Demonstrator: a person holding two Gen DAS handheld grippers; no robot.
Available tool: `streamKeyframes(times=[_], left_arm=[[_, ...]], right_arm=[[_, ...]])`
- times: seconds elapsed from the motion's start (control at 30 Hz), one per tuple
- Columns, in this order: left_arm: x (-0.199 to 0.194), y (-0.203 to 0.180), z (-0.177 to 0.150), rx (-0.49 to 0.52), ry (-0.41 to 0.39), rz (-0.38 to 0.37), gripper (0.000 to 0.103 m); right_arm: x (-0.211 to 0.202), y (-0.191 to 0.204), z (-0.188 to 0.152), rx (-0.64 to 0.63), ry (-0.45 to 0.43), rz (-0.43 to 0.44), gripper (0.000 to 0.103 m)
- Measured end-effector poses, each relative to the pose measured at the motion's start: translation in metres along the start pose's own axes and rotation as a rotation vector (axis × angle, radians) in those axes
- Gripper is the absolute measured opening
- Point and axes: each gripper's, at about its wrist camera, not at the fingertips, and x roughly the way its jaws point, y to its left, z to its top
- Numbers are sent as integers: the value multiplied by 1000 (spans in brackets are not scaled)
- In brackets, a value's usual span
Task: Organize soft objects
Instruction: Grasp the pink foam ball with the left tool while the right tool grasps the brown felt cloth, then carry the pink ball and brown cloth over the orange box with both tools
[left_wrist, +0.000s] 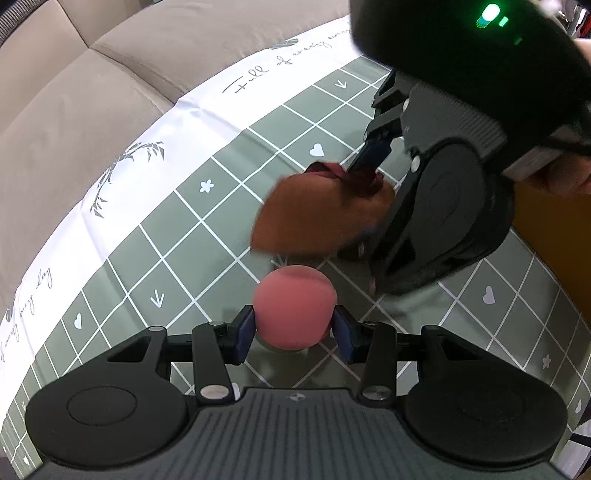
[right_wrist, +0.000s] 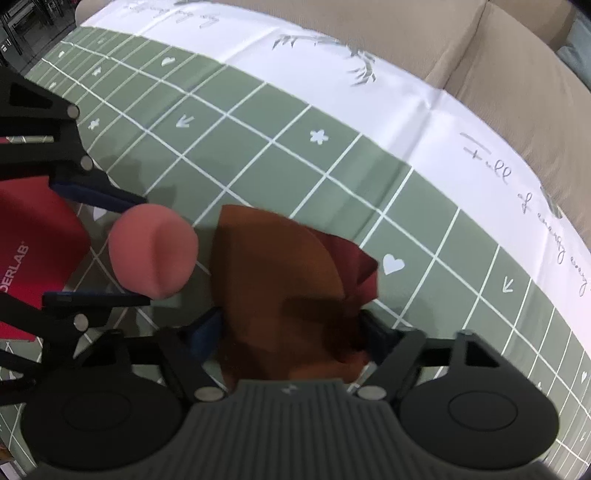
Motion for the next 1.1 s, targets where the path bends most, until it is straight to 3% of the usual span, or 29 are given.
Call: streamKeyframes(times=[0.03,0.07,0.1,0.2,0.5,0.87,1.1], left_arm=[[0,0,0,-1,2,2,51],[-1,-1,0,-2,5,3,51],[-1,-1,0,-3,5,5,51],[-4,-3,-1,-7,2,9,51],[-28,-14,-1,-2,-25,26,51],[-88,-45,-17,25,-67,49,51],[-140,-73,-25,49,-137,51,51]], right_arm=[[-2,0,0,-2,-10,-1,47],[-5,0,-1,-5,-16,-5,39],[-9,0,-4,-7,-19,-9,22],[-13,6,-7,-28,-18,-30,10],[-23,21,-16,-50,-26,-104,7],[-98,36,-42,-44,-82,-27,7],[-161,54,-73,-53,-109,12,7]])
